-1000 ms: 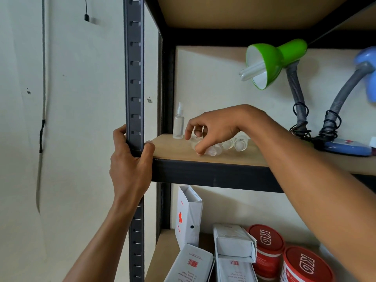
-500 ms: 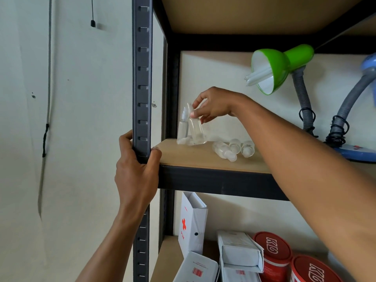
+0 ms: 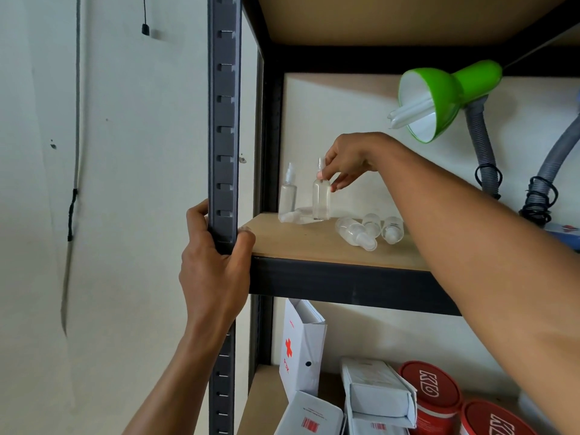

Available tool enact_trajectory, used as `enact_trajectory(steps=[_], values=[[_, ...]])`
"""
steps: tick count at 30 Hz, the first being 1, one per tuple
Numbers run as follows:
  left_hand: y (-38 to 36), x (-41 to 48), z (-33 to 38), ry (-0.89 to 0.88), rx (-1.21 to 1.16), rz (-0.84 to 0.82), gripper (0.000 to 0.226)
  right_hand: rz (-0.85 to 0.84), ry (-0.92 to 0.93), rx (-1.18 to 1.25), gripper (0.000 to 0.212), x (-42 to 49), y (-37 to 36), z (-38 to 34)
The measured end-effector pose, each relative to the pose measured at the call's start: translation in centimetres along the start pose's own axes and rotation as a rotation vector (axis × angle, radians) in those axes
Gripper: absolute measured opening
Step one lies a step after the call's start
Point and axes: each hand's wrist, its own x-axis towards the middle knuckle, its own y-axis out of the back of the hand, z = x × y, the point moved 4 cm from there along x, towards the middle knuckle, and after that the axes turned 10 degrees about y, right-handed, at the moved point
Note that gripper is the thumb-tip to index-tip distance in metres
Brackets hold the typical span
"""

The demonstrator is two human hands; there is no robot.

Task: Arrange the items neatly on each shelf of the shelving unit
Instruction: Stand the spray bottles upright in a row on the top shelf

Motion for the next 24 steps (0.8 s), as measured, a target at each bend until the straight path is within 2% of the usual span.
enact_trajectory(steps=[4,11,13,15,17,19,21,23,24], values=[[0.0,0.0,0.0,-0.008,0.004,0.005,0.04,-0.063,-0.031,-0.027,0.024,-0.3,-0.5,0.5],[-0.1,0.0,0.0,-0.01,0.001,0.008,0.04,-0.056,-0.045,-0.064,0.027,-1.2,-0.6,0.4],[0.0,0.0,0.0,-0.014,-0.003,0.009,0.041,-0.076,-0.048,-0.139,0.028,-1.1,-0.6,0.1],[0.0,-0.1,0.1,-0.019,-0.002,0.009,0.04,-0.06,-0.056,-0.353,0.043,-1.1,-0.4,-0.4],[-0.1,0.0,0.1,-0.016,0.001,0.008,0.04,0.13,0.039,-0.608,0.062,-0.9,0.0,-1.6],[-0.1,0.0,0.1,-0.011,0.004,0.008,0.04,0.24,0.332,-0.668,0.053,-1.0,-1.2,-3.6],[0.0,0.0,0.1,-0.006,0.002,0.01,0.04,0.057,0.531,-0.697,0.039,-1.2,-3.8,-4.7],[0.0,0.0,0.1,-0.007,0.003,0.012,0.04,-0.159,0.526,-0.818,0.041,-1.0,-6.2,-4.4],[0.0,-0.1,0.2,-0.008,0.003,0.015,0.04,-0.206,0.515,-0.872,0.041,-0.7,-6.9,-4.1]])
